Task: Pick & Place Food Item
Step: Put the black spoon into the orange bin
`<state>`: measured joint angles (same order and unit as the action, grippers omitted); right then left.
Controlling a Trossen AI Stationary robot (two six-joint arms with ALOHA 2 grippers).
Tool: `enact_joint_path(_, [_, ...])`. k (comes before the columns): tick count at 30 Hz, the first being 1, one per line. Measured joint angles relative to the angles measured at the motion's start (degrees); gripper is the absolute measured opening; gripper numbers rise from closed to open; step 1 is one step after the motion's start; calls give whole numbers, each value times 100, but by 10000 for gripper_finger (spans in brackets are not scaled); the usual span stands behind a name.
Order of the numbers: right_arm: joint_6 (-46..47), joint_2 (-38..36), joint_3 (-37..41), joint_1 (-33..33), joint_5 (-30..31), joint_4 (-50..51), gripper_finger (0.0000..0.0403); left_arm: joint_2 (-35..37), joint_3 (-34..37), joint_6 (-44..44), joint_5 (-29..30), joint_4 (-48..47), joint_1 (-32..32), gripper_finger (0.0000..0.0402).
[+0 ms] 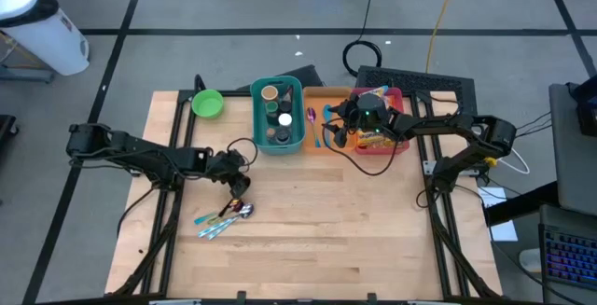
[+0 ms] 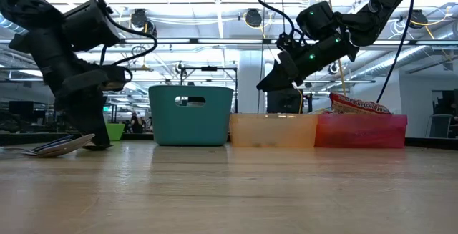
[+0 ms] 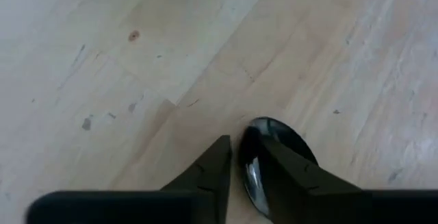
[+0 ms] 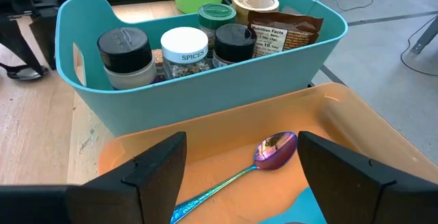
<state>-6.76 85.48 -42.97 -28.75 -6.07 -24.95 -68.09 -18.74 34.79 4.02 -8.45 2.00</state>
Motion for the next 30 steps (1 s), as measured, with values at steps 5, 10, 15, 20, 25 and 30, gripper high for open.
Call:
enact_joint_path(5, [2,-1,-1,0,0,-1,270,67,4,49,-37,-19,75,150])
enact_joint_path(10, [3,1,1,-1,0,-1,270,113,4,-40,-331,-31,98,203])
enact_joint_path(15, [4,-1,1,0,-2,0,270,113,4,-259,-522,-35,61,224])
enact_joint_path(20, [4,1,1,-1,0,0,270,113,4,-717,-548,-44,11,225])
enact_joint_path(25, [4,1,0,-2,-1,-2,270,118,-35,-977,-412,15,11,225])
enact_joint_path(30, [4,-1,1,-2,0,-2,270,168,-48,-1166,-1017,245,11,225])
